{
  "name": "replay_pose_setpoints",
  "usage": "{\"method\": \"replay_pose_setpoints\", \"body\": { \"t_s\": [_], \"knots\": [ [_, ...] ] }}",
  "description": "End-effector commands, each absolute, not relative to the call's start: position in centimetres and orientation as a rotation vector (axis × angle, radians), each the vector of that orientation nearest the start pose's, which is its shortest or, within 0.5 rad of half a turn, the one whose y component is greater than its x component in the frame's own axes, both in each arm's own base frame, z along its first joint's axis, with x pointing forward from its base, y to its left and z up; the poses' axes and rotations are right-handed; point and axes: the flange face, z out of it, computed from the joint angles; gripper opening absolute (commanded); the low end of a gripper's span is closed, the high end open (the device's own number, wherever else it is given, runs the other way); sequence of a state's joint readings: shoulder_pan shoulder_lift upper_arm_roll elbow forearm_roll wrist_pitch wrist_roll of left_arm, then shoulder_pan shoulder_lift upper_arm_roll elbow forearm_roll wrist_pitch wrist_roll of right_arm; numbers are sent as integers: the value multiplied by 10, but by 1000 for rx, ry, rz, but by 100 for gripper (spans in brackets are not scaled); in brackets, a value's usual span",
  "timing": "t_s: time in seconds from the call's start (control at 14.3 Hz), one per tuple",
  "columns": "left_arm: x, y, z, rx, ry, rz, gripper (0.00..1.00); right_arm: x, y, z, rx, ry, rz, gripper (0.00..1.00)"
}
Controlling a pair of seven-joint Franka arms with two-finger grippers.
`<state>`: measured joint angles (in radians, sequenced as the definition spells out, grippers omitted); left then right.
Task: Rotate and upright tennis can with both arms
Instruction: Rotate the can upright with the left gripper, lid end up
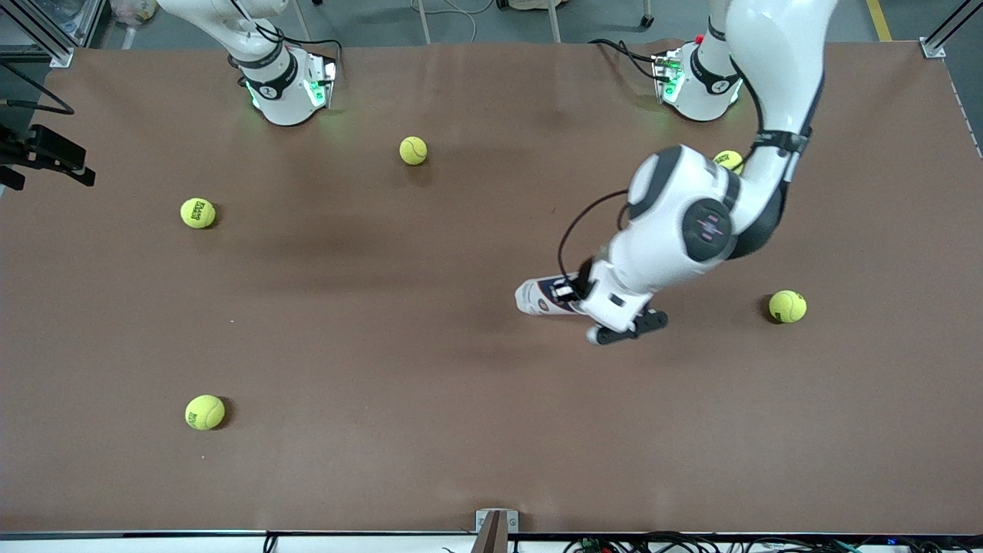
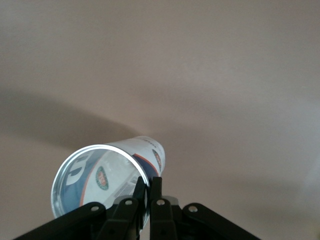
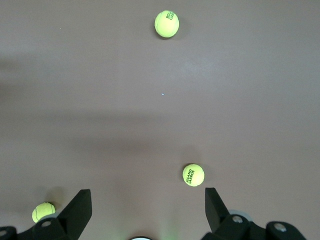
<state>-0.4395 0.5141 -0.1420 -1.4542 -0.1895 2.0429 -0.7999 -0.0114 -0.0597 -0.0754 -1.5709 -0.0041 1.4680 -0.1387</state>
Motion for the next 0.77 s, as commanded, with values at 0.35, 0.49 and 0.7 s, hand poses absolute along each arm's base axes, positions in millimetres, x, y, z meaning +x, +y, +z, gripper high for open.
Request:
{"method": "replay_pose_setpoints", "body": {
  "t_s": [0.35, 0.49, 0.7],
  "knots": [
    [507, -520, 405, -3023, -476, -159, 0, 513, -45, 645, -3130, -96, 74, 100],
    [494, -534, 400, -3011, -448, -180, 0, 512, -46, 646, -3130, -96, 71, 100],
    [487, -544, 380, -3003, -445, -164, 0, 512, -46, 646, -3130, -96, 71, 100]
  ]
}}
